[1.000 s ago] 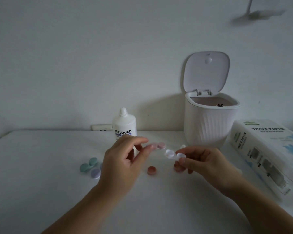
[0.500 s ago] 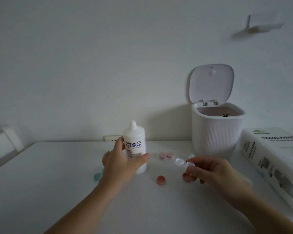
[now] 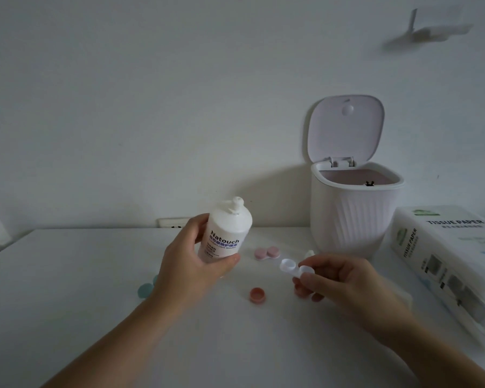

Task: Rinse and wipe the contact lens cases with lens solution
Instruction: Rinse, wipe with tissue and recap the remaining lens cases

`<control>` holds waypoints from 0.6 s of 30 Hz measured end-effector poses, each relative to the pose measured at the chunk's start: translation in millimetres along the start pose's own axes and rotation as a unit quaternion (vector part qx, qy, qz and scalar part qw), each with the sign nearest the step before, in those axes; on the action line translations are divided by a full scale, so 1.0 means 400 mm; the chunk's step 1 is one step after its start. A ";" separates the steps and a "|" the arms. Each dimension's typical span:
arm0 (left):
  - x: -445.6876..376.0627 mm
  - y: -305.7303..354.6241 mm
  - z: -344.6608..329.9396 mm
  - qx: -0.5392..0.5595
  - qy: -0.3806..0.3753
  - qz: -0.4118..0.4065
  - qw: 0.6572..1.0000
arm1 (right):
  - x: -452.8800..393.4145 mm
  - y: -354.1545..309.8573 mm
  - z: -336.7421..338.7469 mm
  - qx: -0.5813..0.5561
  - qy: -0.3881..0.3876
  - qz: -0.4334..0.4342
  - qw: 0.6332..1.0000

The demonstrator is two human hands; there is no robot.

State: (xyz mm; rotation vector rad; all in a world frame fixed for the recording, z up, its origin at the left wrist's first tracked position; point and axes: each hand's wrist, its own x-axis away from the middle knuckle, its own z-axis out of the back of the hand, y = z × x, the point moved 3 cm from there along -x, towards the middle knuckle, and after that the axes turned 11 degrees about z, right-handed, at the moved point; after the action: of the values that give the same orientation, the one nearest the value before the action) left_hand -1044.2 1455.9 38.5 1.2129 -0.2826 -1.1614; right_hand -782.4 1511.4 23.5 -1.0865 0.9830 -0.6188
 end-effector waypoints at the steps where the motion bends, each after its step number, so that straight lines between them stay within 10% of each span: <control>1: 0.003 0.001 -0.001 -0.009 0.001 -0.024 1.000 | 0.002 -0.002 -0.001 -0.009 0.002 -0.001 1.000; 18: 0.002 0.016 -0.007 -0.195 -0.023 -0.220 0.956 | 0.021 -0.029 -0.018 0.004 -0.010 0.002 1.000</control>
State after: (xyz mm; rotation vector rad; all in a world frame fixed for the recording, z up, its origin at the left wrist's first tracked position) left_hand -1038.3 1456.1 42.6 0.9193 0.1917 -1.5462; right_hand -784.6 1497.1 30.3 -1.0818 0.9641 -0.6077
